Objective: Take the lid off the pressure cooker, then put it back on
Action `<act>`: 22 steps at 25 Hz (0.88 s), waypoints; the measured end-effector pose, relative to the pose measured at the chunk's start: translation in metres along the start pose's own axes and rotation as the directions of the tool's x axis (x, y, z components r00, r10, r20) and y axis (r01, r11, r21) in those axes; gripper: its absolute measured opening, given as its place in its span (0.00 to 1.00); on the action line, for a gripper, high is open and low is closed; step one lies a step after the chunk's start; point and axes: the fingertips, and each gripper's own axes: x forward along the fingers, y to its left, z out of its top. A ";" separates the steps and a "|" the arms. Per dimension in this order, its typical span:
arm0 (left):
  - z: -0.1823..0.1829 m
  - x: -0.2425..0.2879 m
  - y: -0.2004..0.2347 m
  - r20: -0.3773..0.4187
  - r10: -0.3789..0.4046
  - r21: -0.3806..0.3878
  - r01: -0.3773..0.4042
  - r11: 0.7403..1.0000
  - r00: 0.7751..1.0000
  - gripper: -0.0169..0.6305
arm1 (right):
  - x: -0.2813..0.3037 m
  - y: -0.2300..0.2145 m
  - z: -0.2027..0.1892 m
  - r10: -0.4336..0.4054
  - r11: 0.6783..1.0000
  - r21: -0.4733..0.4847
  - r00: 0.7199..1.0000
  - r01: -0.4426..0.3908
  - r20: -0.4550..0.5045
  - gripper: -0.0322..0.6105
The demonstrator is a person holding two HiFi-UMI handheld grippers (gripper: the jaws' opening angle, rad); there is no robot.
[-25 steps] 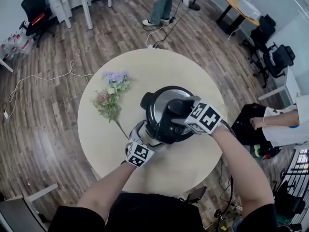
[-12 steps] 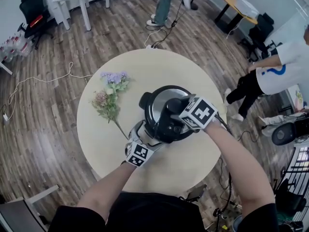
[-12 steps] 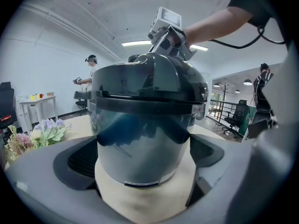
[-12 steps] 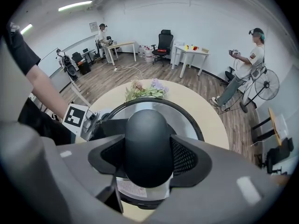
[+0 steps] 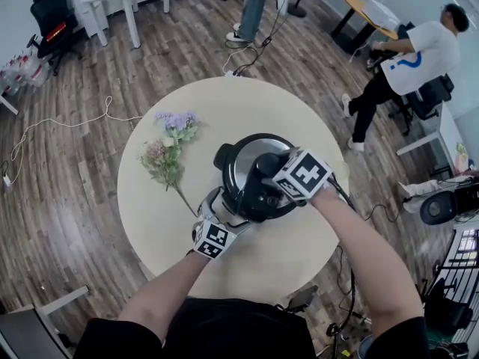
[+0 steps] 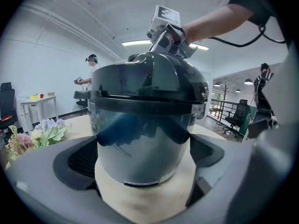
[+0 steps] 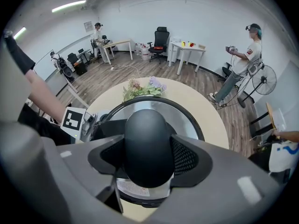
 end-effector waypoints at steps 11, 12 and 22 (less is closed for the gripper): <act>0.000 0.001 0.000 0.001 -0.002 0.005 0.002 1.000 1.000 0.94 | 0.002 -0.002 -0.002 -0.027 0.994 0.102 0.999 0.030 -0.030 0.51; 0.000 0.001 0.000 -0.001 -0.003 0.005 0.003 1.000 1.000 0.94 | 0.002 -0.002 -0.002 -0.029 0.994 0.106 0.999 0.032 -0.031 0.51; -0.002 0.003 -0.001 -0.004 -0.007 0.009 0.007 1.000 1.000 0.94 | 0.003 -0.011 -0.004 -0.132 0.904 0.405 0.991 0.135 -0.037 0.51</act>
